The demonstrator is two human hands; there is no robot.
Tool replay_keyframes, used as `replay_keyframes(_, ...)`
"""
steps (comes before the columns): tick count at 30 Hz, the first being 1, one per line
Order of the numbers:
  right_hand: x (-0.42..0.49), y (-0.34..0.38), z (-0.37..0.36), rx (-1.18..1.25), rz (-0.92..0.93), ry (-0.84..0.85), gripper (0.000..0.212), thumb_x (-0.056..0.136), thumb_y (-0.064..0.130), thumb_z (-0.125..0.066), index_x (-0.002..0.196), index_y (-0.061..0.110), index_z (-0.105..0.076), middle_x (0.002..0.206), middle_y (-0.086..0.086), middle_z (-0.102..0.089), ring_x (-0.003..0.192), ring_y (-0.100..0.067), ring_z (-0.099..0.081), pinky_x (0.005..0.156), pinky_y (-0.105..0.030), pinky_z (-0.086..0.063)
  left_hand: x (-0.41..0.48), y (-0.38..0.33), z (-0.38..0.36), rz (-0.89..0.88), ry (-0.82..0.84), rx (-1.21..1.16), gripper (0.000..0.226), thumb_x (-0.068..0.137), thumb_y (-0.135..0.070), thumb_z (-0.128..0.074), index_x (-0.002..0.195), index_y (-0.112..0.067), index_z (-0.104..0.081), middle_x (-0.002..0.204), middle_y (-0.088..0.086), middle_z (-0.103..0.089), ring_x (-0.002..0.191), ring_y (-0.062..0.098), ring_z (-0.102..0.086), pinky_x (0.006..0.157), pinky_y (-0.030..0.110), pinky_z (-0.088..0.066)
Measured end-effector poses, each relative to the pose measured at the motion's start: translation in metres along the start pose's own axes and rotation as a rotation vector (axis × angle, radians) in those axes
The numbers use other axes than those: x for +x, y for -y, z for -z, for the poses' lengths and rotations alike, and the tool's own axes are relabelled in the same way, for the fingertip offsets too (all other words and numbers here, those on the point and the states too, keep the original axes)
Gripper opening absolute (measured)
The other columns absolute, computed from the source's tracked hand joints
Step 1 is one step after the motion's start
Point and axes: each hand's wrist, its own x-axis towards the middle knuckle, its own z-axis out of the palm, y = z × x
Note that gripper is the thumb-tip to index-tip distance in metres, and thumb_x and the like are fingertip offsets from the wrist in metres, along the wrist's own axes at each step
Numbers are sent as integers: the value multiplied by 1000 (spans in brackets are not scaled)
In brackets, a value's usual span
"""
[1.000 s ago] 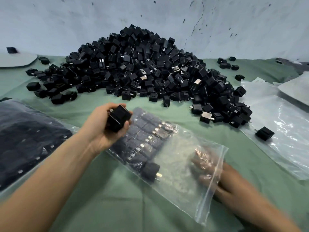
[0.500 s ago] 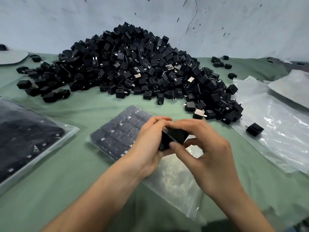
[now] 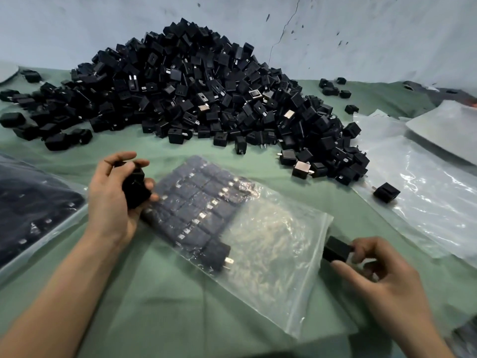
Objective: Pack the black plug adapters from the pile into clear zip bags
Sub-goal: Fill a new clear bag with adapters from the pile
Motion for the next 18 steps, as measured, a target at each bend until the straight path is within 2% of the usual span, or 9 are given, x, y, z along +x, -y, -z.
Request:
replay_keyframes(3, -4, 5, -18, 18, 95, 36, 37, 60, 2, -84, 57, 19, -52, 88, 10, -60, 71, -8, -56, 60, -9, -41, -1, 1, 0, -21, 33, -14, 19, 89, -15, -48, 88, -25, -63, 92, 3, -64, 54, 13, -55, 45, 24, -45)
replay_keyframes(5, -3, 10, -31, 29, 128, 64, 36, 59, 5, -86, 52, 20, -54, 83, 7, -60, 70, -10, -57, 58, -12, -44, -3, 1, 0, -21, 46, -21, 20, 91, -13, -46, 89, -24, -62, 93, 3, -63, 54, 13, -54, 45, 24, -45)
replay_keyframes(7, -2, 15, -42, -14, 162, 118, 22, 58, 11, -88, 62, 17, -67, 83, 9, -63, 74, -6, -60, 63, -12, -44, -4, 1, 0, -16, 51, -35, 21, 93, -12, -45, 89, -24, -62, 93, 4, -63, 54, 12, -53, 45, 23, -45)
replay_keyframes(9, -2, 19, -48, 1, 157, 187, 22, 58, 22, -89, 72, 27, -73, 92, 14, -67, 87, -1, -62, 74, -10, -44, -5, 1, 1, -15, 53, -39, 21, 93, -11, -44, 89, -23, -62, 92, 4, -63, 53, 12, -53, 45, 22, -44)
replay_keyframes(11, -2, 19, -48, 39, 196, 254, 19, 61, 31, -86, 76, 33, -75, 104, 21, -66, 97, 0, -61, 83, -11, -44, -6, 1, 1, -13, 50, -42, 21, 93, -11, -44, 89, -22, -61, 91, 4, -63, 52, 12, -52, 44, 22, -44)
replay_keyframes(14, 0, 18, -42, 64, 269, 390, 26, 70, 37, -75, 96, 35, -74, 109, 17, -68, 106, 1, -60, 91, -15, -45, -6, 3, 1, -12, 67, -41, 18, 91, -13, -46, 90, -22, -61, 91, 3, -64, 53, 12, -53, 44, 22, -44)
replay_keyframes(18, 8, 22, -37, -84, 310, 524, 30, 81, 48, -64, 109, 37, -71, 128, 13, -57, 123, -2, -49, 102, -24, -41, -6, 3, 1, -3, 84, -40, 18, 89, -14, -47, 89, -24, -62, 92, 3, -64, 53, 12, -53, 44, 23, -44)
